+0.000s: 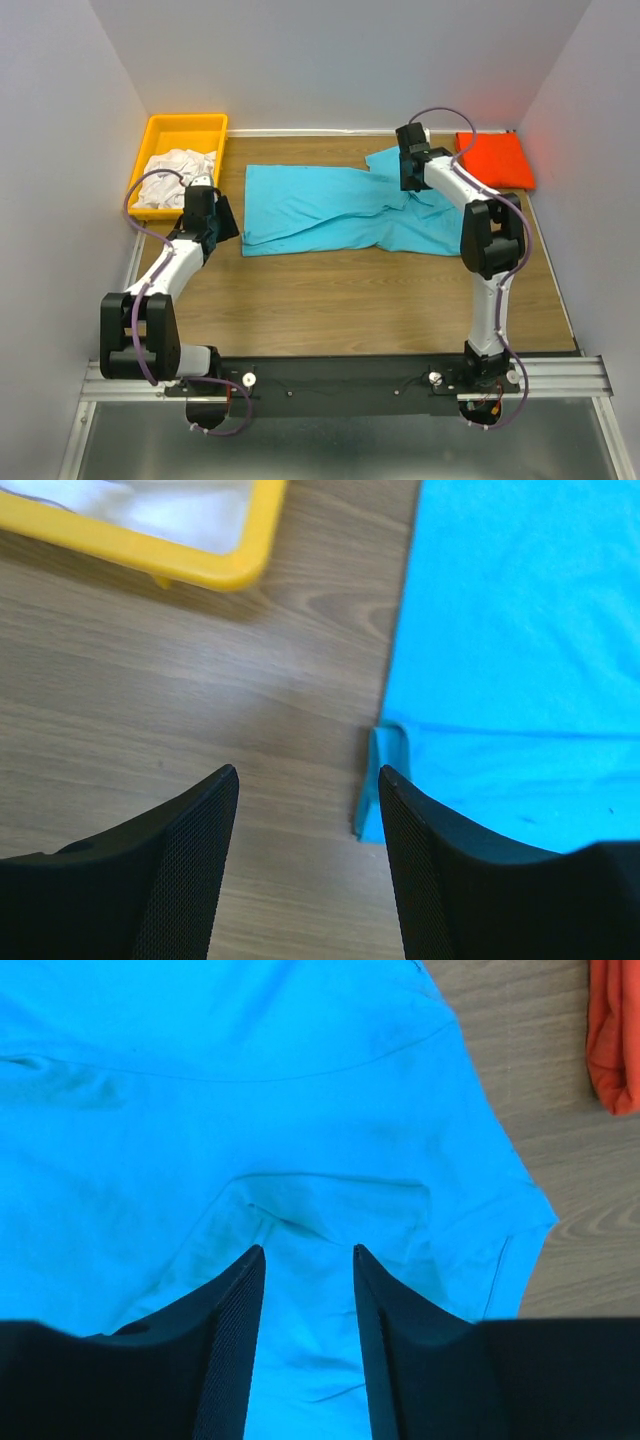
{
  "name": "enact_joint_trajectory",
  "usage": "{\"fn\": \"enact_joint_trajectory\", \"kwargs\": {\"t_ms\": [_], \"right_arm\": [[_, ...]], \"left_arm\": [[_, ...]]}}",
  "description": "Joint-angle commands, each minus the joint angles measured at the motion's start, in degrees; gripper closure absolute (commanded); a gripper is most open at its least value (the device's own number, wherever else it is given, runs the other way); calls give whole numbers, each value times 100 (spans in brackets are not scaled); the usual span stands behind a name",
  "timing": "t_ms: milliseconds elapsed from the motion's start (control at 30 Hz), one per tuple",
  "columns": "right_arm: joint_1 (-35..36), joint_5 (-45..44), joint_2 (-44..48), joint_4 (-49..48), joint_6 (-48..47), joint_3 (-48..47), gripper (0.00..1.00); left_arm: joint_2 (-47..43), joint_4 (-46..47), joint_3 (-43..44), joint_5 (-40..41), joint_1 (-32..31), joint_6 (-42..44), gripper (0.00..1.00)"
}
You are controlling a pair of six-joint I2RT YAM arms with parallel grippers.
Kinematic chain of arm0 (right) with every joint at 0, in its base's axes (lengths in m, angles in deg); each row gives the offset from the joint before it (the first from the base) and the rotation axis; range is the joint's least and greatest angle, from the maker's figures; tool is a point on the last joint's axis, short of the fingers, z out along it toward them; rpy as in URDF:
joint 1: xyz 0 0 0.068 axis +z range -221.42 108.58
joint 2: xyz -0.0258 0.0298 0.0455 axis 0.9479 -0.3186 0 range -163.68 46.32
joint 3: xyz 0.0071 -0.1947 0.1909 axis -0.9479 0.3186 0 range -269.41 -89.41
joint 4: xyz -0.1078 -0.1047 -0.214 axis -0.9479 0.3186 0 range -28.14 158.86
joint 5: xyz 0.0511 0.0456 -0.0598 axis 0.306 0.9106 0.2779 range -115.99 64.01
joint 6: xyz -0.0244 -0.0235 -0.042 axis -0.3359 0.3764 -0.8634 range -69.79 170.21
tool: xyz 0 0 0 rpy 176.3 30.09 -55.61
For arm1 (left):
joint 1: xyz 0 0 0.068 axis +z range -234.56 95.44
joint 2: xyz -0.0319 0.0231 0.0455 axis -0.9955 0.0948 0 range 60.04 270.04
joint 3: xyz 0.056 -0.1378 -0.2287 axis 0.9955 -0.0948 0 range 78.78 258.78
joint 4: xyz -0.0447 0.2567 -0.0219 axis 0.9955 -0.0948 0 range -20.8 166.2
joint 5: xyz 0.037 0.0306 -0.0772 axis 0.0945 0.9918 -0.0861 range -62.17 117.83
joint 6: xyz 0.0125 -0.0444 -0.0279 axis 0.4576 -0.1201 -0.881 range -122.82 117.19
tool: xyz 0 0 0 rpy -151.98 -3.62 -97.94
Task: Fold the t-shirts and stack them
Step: Fold the tshirt
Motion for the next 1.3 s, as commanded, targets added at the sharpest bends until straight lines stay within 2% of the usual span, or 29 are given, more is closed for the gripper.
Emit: {"fn": "enact_joint_trajectory", "kwargs": {"t_ms": [0,100,200,233,267,367,400,600,800,933,1267], "right_arm": [[-62,149,497,28,147,294,50],[-334,482,1138,2,533,943,50],[-817,1481,1946,-516,1025,1988,51],[-1088,1729,2114,-674,1148,2252,52],[-1248,1984,2307,-832,1367,2820,54],[-1749,2906,2913,-1438,1702,3675,59],[-1846,2909,2985,-1518,1746,3861,60],[-2409,3646,3179,-2089,2080,4680,66],[-2647,3630,3232,-2319,2256,5085,67],[-2857,3314,3249,-2310,2257,5260,67],[-3104,2329,3504,-2152,2055,5682,67]], "left_arm": [[-126,-324,-30,-533,-206,-235,34],[-232,-482,-21,-779,-408,-341,36],[-294,-509,-4,-815,-794,-438,41],[-216,-517,31,-833,-926,-447,45],[-145,-509,66,-859,-988,-447,54],[206,-491,207,-929,-1120,-438,58],[294,-491,242,-947,-1138,-412,63],[900,-474,436,-912,-1261,-254,64],[1445,-587,638,-666,-1261,-113,63],[1753,-860,717,-385,-1261,-60,64],[1456,-1326,454,-42,-1077,-139,64]]}}
